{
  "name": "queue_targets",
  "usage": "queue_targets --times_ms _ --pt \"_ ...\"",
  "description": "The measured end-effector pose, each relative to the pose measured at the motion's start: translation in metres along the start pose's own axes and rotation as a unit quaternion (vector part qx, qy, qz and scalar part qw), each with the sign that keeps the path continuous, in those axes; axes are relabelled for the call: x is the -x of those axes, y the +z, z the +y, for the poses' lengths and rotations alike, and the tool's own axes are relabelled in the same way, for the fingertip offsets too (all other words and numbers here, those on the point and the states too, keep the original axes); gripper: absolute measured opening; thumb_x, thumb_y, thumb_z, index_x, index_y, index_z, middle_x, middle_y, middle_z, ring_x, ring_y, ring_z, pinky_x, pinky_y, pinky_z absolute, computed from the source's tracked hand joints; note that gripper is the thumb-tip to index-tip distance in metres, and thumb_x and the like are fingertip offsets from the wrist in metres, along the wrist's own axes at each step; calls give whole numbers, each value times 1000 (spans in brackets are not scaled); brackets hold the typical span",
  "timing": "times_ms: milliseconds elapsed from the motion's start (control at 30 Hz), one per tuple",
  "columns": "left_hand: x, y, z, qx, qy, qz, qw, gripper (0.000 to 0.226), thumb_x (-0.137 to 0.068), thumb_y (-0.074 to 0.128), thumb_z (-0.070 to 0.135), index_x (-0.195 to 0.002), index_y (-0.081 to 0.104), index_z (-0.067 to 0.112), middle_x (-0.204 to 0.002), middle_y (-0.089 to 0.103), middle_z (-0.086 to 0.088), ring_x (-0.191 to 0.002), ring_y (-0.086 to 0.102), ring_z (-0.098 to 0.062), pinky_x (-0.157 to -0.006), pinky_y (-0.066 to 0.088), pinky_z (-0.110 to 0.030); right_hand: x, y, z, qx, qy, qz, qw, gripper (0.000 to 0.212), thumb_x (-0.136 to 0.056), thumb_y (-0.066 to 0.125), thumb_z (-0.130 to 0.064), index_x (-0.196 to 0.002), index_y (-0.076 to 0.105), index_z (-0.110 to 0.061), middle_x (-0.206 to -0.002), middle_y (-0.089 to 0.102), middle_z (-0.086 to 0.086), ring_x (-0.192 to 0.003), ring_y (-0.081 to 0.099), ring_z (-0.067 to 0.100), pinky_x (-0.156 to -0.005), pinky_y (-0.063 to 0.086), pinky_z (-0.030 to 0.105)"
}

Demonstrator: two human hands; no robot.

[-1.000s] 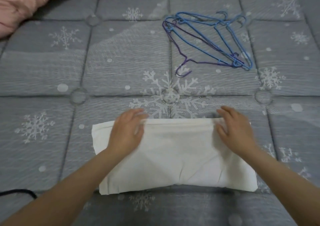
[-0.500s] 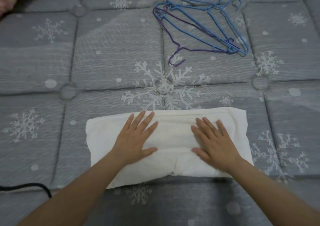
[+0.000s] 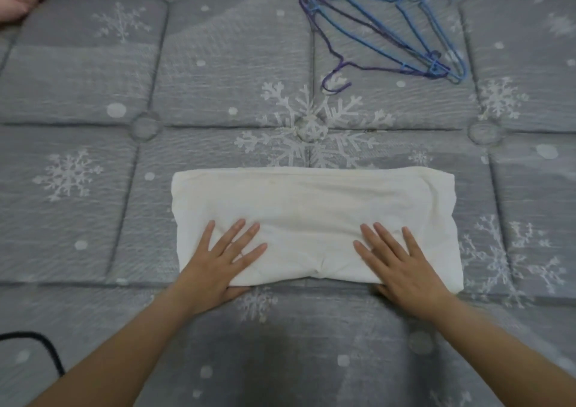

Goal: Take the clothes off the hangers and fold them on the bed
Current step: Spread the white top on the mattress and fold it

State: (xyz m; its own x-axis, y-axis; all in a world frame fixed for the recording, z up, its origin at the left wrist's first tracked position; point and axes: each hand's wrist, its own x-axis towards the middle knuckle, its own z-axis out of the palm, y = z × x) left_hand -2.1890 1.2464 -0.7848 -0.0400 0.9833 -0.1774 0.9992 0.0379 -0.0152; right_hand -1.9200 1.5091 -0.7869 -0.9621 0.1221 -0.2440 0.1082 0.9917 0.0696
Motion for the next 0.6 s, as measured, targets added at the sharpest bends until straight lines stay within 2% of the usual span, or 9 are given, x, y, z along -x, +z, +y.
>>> queue_targets --times_ms 33,67,167,233,333,400,467,533,600 --pt "0 1 -5 -9 5 9 1000 67 -90 39 58 -146 32 22 -154 24 -12 -142 22 -34 -105 23 -66 0 2 3 4 3 14 1000 94 -63 75 -29 -144 32 -12 -156 18 14 -143 15 32 -108 15 58" --pt "5 4 -7 -15 6 16 1000 66 -90 40 53 -147 31 21 -155 24 -12 -142 21 -34 -106 22 -65 3 4 3 9 3 39 999 90 -64 70 -19 -145 30 -12 -157 14 12 -145 10 31 -108 13 57" --pt "23 16 -18 -43 13 27 999 71 -80 47 33 -147 28 20 -155 23 -12 -143 18 -33 -107 21 -63 12 15 16 32 -8 88 996 76 -76 35 -5 -149 16 -16 -159 3 8 -147 -3 24 -109 14 55" --pt "36 23 -21 -49 10 36 998 72 -78 44 18 -148 27 20 -155 23 -11 -143 18 -33 -109 21 -61 21 18 24 44 -11 80 996 76 -76 28 1 -149 15 -18 -158 7 8 -147 -2 22 -106 20 57" --pt "48 28 -24 -69 2 53 996 76 -76 40 4 -148 26 22 -155 23 -9 -142 20 -33 -110 22 -56 29 19 32 67 -8 51 996 82 -75 33 4 -150 12 -20 -158 9 8 -146 4 24 -102 29 58" --pt "53 29 -27 -91 -5 55 994 78 -76 38 -1 -148 23 24 -156 22 -7 -142 21 -33 -109 24 -55 34 17 37 61 8 56 997 82 -76 39 7 -150 15 -20 -159 5 7 -147 0 24 -98 36 59" --pt "56 27 -34 -114 -1 54 992 78 -77 36 -3 -149 21 23 -157 19 -6 -143 20 -32 -109 25 -53 41 11 41 41 34 54 997 92 -67 64 14 -145 26 -17 -159 0 4 -146 -6 24 -92 44 58" --pt "55 23 -38 -126 7 52 991 78 -78 33 -5 -150 20 22 -157 19 -7 -142 21 -32 -109 25 -51 44 3 43 39 47 26 998 107 -47 77 18 -140 35 -15 -158 12 8 -145 5 29 -86 47 57" --pt "53 19 -36 -129 6 46 991 81 -77 38 -8 -150 19 22 -156 21 -7 -141 24 -33 -108 25 -50 44 1 41 44 52 2 998 113 -36 78 21 -137 39 -13 -148 32 13 -134 26 36 -81 50 57"
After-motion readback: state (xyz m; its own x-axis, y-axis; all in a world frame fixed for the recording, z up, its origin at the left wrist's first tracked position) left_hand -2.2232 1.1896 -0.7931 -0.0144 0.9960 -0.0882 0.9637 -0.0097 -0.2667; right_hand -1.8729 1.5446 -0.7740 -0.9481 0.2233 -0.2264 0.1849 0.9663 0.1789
